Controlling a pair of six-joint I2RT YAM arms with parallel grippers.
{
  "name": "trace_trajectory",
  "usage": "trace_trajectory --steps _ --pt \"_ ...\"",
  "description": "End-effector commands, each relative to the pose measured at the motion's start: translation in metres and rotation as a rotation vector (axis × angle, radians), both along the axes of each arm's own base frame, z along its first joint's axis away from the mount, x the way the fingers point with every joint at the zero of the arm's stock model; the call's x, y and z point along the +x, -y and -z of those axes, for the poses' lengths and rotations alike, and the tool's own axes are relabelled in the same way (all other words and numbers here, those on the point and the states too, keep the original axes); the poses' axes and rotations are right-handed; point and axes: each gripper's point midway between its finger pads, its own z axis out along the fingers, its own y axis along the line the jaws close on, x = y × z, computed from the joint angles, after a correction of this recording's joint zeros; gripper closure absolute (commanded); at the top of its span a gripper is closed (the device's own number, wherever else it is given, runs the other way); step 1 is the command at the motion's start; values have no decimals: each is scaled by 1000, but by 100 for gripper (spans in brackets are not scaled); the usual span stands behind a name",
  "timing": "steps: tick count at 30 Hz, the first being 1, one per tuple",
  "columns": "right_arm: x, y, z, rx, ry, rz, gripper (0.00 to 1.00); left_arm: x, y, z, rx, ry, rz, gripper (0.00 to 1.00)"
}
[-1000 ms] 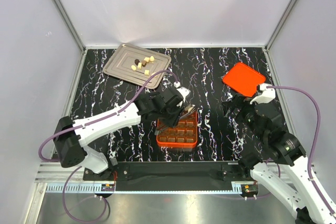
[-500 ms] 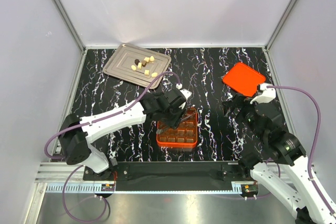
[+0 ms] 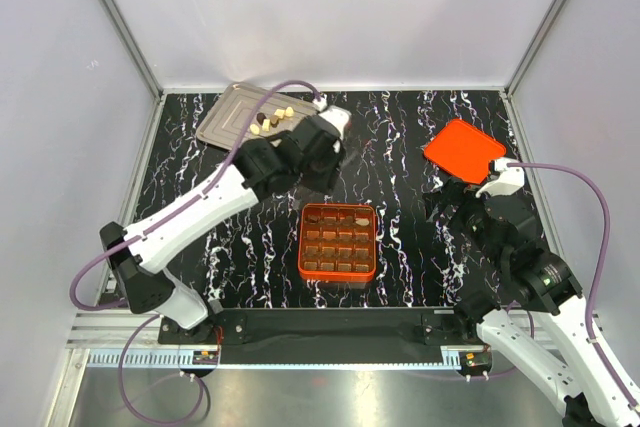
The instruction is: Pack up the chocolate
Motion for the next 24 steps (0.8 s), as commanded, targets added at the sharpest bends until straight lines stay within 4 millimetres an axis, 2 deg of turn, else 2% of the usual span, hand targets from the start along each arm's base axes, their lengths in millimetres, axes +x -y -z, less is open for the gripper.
trace_trajectory --steps 1,5,8,12,15,16,20,24 --pt "4 0 -21 17 59 9 0 33 -36 -16 35 61 -110 54" --pt "4 -1 -20 26 58 3 0 64 -66 -14 30 75 -213 52" --pt "4 -5 -18 39 54 -8 0 92 -95 -1 47 63 -316 50" --pt "5 -8 -17 47 54 -17 0 115 -113 21 65 38 -376 50" --pt "6 -10 -16 48 50 -27 0 132 -117 34 55 29 -370 51" --pt "6 -11 -16 48 50 -29 0 137 -113 47 57 2 -341 50" --pt "7 -12 -15 46 50 -33 0 159 -116 70 58 -33 -331 51" --pt "7 -12 -14 43 55 -36 0 171 -115 90 50 -71 -308 51"
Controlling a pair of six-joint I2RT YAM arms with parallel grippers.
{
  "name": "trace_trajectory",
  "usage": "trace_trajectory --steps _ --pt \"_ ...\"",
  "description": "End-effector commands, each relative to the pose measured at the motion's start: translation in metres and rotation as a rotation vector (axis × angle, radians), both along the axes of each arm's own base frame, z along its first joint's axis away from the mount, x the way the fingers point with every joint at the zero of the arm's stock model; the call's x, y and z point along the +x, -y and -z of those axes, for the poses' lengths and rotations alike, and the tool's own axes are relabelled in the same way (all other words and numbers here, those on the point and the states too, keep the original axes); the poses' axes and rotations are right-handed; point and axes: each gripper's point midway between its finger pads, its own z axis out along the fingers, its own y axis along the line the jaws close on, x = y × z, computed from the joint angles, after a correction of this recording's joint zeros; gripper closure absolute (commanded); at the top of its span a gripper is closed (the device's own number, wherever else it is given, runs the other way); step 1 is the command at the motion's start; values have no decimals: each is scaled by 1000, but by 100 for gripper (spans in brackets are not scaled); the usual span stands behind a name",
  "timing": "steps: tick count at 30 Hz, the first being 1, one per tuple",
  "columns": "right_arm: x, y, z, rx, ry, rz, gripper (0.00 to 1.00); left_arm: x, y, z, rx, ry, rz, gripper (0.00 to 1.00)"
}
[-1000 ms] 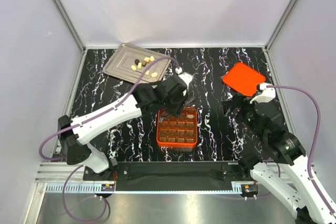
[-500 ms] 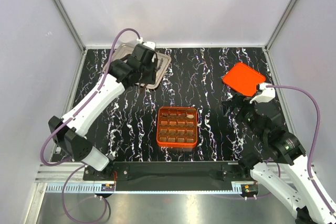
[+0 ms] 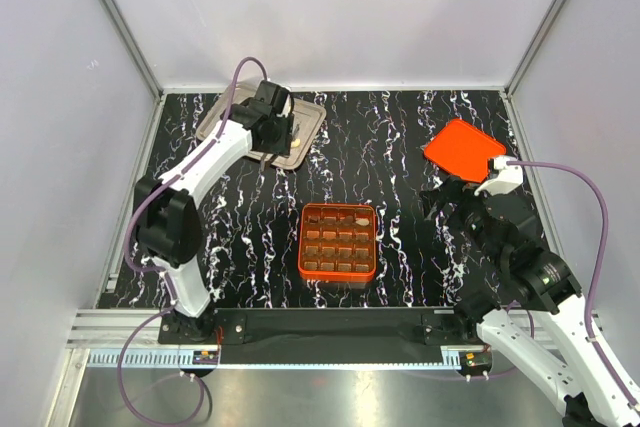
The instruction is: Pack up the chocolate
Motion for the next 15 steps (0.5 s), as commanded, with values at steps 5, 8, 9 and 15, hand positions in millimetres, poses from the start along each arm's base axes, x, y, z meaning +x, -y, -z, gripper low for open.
trace_trajectory --steps 5,8,9,15 --pt "8 -4 -5 4 35 0 0 27 7 21 -44 -3 54 51" --pt "10 -4 -4 0 36 -1 0 25 9 31 -42 -32 76 51" --pt "10 -4 -3 -2 37 -1 0 24 9 33 -42 -38 81 51" --pt "13 -6 -3 -7 38 -5 0 27 11 44 -35 -53 92 51"
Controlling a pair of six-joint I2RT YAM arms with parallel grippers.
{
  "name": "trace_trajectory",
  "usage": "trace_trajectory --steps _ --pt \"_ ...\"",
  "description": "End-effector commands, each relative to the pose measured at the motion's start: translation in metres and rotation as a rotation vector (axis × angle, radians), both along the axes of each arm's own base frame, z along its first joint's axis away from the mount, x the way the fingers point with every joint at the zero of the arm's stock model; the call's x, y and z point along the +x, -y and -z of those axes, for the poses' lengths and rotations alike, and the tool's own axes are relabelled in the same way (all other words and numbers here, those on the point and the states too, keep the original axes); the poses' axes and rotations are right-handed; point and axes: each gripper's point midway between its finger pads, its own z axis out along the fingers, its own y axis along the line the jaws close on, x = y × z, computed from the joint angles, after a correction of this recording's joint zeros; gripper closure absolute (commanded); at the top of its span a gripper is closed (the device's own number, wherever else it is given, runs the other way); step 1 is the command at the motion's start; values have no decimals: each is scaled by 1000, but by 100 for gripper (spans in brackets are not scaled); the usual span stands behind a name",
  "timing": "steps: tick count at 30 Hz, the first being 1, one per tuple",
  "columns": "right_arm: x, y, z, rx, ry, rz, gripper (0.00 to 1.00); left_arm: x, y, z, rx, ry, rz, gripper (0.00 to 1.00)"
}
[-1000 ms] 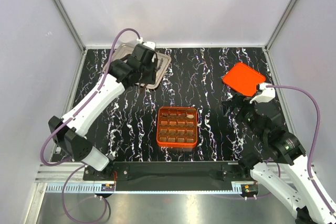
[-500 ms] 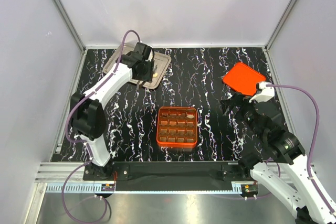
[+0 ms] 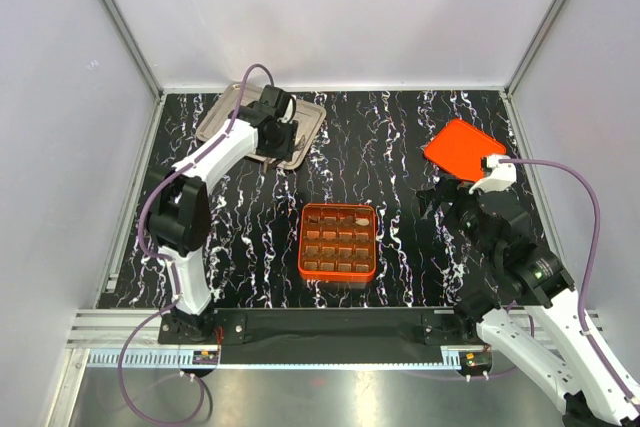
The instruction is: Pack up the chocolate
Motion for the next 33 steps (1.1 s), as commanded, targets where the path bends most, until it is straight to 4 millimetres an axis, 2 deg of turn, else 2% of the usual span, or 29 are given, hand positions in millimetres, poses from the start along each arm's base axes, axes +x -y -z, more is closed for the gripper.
trace_trajectory --steps 1,7,15,22,27,33 --pt "6 -3 -14 12 53 -3 0 15 7 -2 -22 38 29 51" --pt "4 3 -16 1 60 11 0 18 3 9 -6 9 21 51" --pt "4 2 -16 -1 59 11 0 16 5 11 -12 -4 38 53" --pt "5 2 -15 0 57 12 0 9 7 0 -34 -1 44 59" --pt "4 3 -14 -2 57 15 0 7 1 -10 -12 0 28 64" --pt "3 4 -15 4 60 19 0 7 -5 -25 6 22 6 65"
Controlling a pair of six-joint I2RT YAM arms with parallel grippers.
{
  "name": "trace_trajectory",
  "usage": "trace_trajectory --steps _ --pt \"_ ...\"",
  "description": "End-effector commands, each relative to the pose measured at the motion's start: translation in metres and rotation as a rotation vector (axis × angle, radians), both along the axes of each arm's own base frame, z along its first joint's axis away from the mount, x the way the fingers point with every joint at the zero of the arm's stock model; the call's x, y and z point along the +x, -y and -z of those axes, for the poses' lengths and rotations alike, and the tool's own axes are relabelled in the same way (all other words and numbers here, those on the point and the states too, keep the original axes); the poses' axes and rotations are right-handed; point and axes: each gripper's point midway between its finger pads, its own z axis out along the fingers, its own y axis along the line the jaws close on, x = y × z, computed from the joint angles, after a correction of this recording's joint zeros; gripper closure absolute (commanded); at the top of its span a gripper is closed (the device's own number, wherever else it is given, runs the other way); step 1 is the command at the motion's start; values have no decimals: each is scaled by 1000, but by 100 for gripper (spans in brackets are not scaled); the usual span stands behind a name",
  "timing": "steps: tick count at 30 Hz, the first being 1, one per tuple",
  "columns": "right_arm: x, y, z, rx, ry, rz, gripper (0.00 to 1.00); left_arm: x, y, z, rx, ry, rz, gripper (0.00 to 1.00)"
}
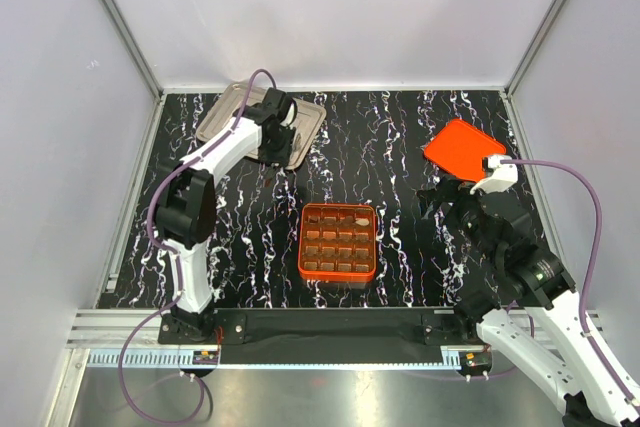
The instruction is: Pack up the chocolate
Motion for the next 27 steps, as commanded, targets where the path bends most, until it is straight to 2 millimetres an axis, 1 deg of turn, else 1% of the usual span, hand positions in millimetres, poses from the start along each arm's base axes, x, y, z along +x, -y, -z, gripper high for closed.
trace_trajectory --steps 1,3,10,13,14,16,17,19,20,21,22,23,24,25,26,27 --pt "3 3 -11 5 42 16 0 11 -2 -51 -24 117 -18 65" --pt "2 3 -12 6 43 16 0 11 -2 -58 -27 127 -25 65" --pt "2 3 -11 5 40 18 0 9 -8 -71 -12 139 -50 64" --pt "1 4 -11 5 42 21 0 3 -6 -83 -39 134 -48 64" --pt "0 4 -14 10 47 20 0 -3 -4 -92 -54 139 -40 64" --pt "0 6 -14 7 45 22 0 -13 -3 -99 -69 142 -27 64" --pt "-1 6 -16 11 47 23 0 -20 -3 -112 -81 161 -21 64" --pt "-3 8 -17 11 50 26 1 -36 -1 -117 -87 158 0 64" --pt "-3 8 -17 11 50 26 0 -46 -1 -130 -103 178 7 64" --pt "-3 9 -16 10 49 29 0 -58 5 -128 -105 167 31 64" --pt "-4 10 -16 9 46 32 0 -67 8 -131 -112 166 49 64" --pt "-4 11 -16 4 45 36 0 -80 7 -140 -122 177 56 64" --pt "-5 11 -17 3 47 39 0 -93 14 -136 -119 160 82 64" --pt "-5 14 -17 -2 46 47 0 -103 17 -136 -121 154 98 64" --pt "-6 14 -19 -1 50 45 0 -116 18 -141 -131 159 102 64" --pt "-7 15 -21 3 55 49 0 -133 24 -131 -119 130 137 64"
